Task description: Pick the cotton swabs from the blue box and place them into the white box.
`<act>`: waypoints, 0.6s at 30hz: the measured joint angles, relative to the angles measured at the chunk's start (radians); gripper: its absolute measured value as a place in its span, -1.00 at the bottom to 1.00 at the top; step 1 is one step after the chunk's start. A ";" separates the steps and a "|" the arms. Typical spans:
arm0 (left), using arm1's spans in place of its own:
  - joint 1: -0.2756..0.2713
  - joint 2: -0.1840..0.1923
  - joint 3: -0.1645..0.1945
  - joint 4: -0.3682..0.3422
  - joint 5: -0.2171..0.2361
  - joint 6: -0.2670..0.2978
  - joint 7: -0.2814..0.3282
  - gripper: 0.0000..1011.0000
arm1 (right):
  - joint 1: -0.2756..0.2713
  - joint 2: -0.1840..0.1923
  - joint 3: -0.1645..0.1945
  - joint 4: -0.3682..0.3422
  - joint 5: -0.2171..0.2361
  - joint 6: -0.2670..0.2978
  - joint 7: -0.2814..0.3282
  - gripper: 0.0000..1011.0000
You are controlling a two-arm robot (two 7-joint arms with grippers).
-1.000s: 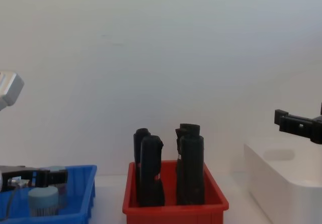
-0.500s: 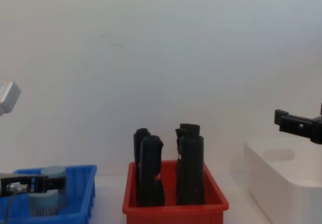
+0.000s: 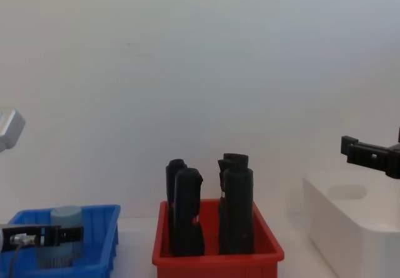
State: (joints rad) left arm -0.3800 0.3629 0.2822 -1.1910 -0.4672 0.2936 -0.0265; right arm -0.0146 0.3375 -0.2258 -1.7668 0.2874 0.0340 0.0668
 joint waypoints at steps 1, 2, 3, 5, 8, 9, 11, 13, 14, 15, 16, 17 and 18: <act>-0.001 -0.001 0.000 0.002 0.000 0.000 -0.001 0.99 | 0.000 0.000 0.000 0.000 0.000 0.000 0.000 0.98; -0.002 -0.002 0.000 0.006 0.000 0.000 -0.002 0.99 | 0.000 0.000 0.000 0.000 0.000 0.000 0.000 0.98; -0.004 -0.003 0.000 0.010 0.000 0.000 -0.003 0.99 | 0.000 0.000 0.000 0.000 0.000 0.000 0.000 0.98; -0.005 -0.003 -0.001 0.012 0.000 0.000 -0.003 0.99 | 0.000 0.000 0.000 0.000 0.000 0.000 0.000 0.98; -0.009 -0.006 -0.001 0.021 0.001 0.002 -0.005 0.99 | 0.000 0.000 0.000 0.000 0.000 0.000 0.000 0.98; -0.009 -0.006 -0.001 0.023 0.001 0.002 -0.005 0.99 | 0.000 0.000 0.000 0.000 0.000 0.000 0.000 0.98; -0.012 -0.008 -0.001 0.027 0.003 0.005 -0.005 0.99 | 0.000 0.000 0.000 0.000 0.000 0.000 0.000 0.98; -0.015 -0.009 -0.002 0.032 0.006 0.007 -0.006 0.98 | 0.000 0.000 0.000 0.000 0.000 0.000 0.000 0.98; -0.015 -0.009 -0.002 0.032 0.006 0.007 -0.006 0.98 | 0.000 0.000 0.000 0.000 0.000 0.000 0.000 0.98; -0.016 -0.010 -0.002 0.035 0.008 0.008 -0.007 0.94 | 0.000 0.000 0.000 0.000 0.000 0.000 0.000 0.98; -0.017 -0.011 -0.002 0.037 0.009 0.009 -0.007 0.91 | 0.000 0.000 0.000 0.000 0.000 0.000 0.000 0.98; -0.019 -0.011 -0.002 0.040 0.011 0.010 -0.008 0.83 | 0.000 0.000 0.000 0.000 0.000 0.000 0.000 0.98; -0.020 -0.012 -0.002 0.041 0.012 0.011 -0.008 0.83 | 0.000 0.000 0.000 0.000 0.000 0.000 0.000 0.98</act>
State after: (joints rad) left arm -0.3996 0.3509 0.2804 -1.1500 -0.4555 0.3043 -0.0346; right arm -0.0147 0.3374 -0.2259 -1.7668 0.2874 0.0340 0.0667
